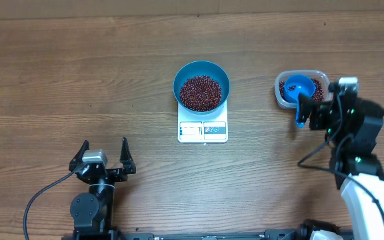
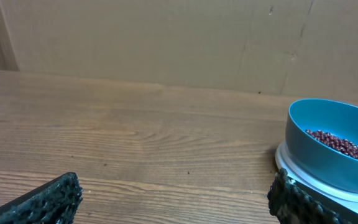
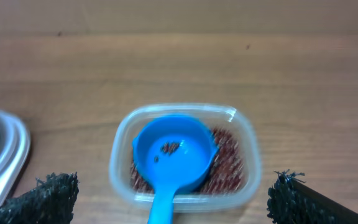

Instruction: Scoop item into bowl and weigh 150g on scale

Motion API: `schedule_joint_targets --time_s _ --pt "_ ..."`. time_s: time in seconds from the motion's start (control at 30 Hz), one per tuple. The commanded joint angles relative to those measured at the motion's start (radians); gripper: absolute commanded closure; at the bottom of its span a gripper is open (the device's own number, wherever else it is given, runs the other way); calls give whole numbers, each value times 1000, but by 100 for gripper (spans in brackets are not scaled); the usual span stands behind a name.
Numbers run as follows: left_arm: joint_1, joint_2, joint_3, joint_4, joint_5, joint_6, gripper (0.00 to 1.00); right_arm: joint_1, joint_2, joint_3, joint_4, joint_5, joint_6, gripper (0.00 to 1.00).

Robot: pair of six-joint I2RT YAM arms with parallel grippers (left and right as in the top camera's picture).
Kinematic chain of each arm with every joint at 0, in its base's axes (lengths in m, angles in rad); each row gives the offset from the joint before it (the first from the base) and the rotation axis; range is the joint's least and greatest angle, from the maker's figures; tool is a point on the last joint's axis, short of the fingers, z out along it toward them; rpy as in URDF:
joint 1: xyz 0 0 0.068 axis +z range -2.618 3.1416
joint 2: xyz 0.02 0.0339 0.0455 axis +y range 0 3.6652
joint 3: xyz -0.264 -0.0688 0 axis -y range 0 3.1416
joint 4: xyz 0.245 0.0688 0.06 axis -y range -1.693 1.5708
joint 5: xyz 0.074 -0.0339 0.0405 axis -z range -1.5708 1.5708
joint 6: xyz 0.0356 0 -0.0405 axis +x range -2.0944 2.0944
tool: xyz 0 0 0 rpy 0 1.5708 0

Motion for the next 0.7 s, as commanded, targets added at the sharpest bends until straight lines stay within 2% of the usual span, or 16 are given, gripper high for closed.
schedule_joint_targets --time_s 0.0,0.67 --pt "7 -9 -4 -1 -6 12 1 24 -54 -85 10 -30 -2 0" --pt "7 -9 -4 -1 -6 12 0 51 -357 -435 89 -38 5 0"
